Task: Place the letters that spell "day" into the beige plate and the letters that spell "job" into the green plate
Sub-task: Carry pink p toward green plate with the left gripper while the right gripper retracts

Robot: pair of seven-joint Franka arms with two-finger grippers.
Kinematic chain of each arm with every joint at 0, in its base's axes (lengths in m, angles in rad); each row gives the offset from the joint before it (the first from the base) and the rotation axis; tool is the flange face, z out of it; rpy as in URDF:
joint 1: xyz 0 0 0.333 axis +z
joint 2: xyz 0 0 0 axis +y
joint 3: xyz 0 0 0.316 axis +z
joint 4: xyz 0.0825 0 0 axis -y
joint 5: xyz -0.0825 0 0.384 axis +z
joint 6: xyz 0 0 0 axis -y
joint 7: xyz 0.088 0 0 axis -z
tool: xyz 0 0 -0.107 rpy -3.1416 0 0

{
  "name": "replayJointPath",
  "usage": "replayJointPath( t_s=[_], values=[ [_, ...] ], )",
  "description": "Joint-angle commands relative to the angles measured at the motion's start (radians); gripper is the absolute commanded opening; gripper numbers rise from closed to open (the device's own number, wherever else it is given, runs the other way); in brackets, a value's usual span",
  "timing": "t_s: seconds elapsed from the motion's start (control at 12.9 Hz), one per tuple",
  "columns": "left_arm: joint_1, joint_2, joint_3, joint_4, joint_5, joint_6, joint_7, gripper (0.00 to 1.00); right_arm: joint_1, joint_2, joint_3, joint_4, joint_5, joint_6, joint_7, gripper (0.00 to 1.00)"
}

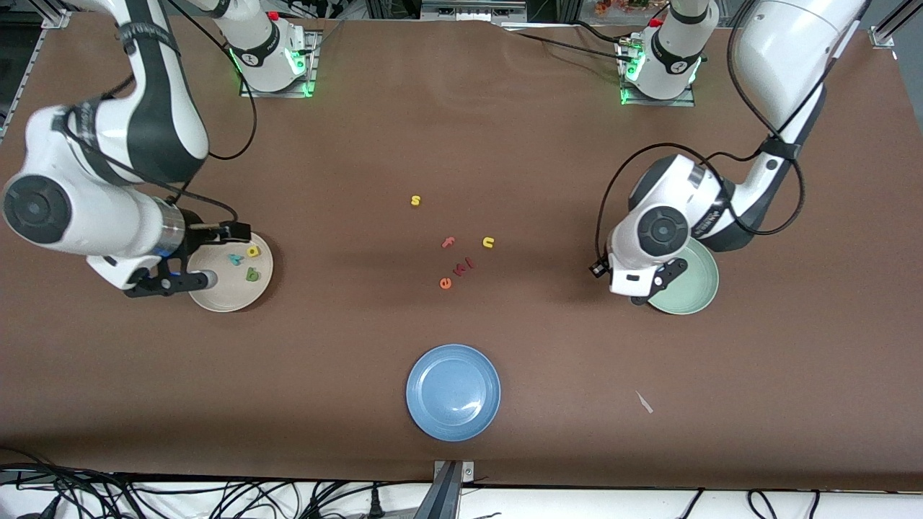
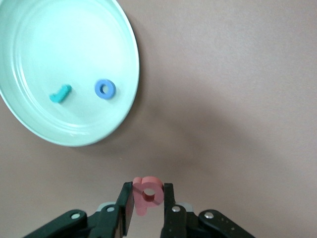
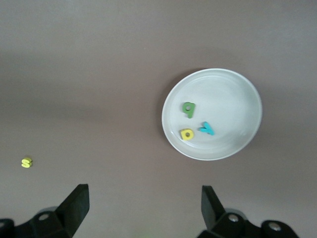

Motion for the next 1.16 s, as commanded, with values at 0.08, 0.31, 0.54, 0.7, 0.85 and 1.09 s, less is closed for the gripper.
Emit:
replayJointPath(
  t_s=[0.08, 0.31, 0.54, 0.7, 0.85, 1.09],
  values=[
    [0.112, -0.049, -0.003, -0.014, -0.116, -0.046, 0.381, 0.00, -0.056, -0.139, 0.027, -0.038, -0.054, -0.055, 0.008, 1.00],
    [0.201, -0.049, -0.002, -0.014, -0.123, -0.070, 0.628, 0.00, -0.099, -0.173, 0.028, -0.040, -0.052, -0.043, 0.011, 1.00],
    [0.290, -0.015, 0.001, -0.011, -0.123, -0.057, 0.892, 0.00, -0.120, -0.201, 0.030, -0.028, -0.052, -0.052, -0.004, 1.00],
    [0.305, 0.010, 0.006, -0.014, -0.109, -0.026, 0.957, 0.00, -0.123, -0.201, 0.027, -0.018, -0.057, -0.057, -0.050, 1.00],
    [0.319, 0.072, 0.013, -0.016, -0.092, 0.006, 0.988, 0.00, -0.131, -0.202, 0.019, -0.015, -0.060, -0.046, -0.045, 1.00],
    [0.348, 0.135, 0.026, -0.016, -0.045, 0.069, 1.063, 0.00, -0.134, -0.216, -0.019, 0.006, -0.058, -0.072, -0.052, 1.00]
  ],
)
